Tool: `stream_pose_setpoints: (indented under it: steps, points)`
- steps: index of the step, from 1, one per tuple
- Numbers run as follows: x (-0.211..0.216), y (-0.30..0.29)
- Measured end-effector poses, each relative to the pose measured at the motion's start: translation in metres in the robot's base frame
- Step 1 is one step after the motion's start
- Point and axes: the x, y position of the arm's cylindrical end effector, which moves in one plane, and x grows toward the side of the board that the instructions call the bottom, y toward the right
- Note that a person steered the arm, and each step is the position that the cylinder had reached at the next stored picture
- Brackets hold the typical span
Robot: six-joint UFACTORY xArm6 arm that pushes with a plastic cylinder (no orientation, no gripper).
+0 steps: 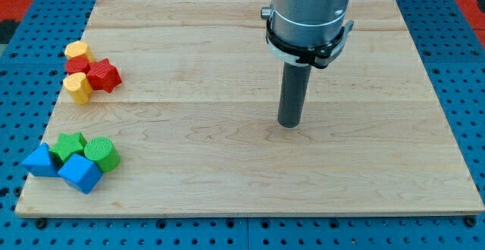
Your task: Move red star to the top left
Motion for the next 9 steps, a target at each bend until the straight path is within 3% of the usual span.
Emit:
stream_pose_setpoints:
  steps: [3, 4, 6, 8, 9]
  points:
    - [0.012, 0.0]
    - [0.038, -0.017]
    - [0.022, -0.104]
    - [0.012, -0.108]
    - [0.009, -0.149]
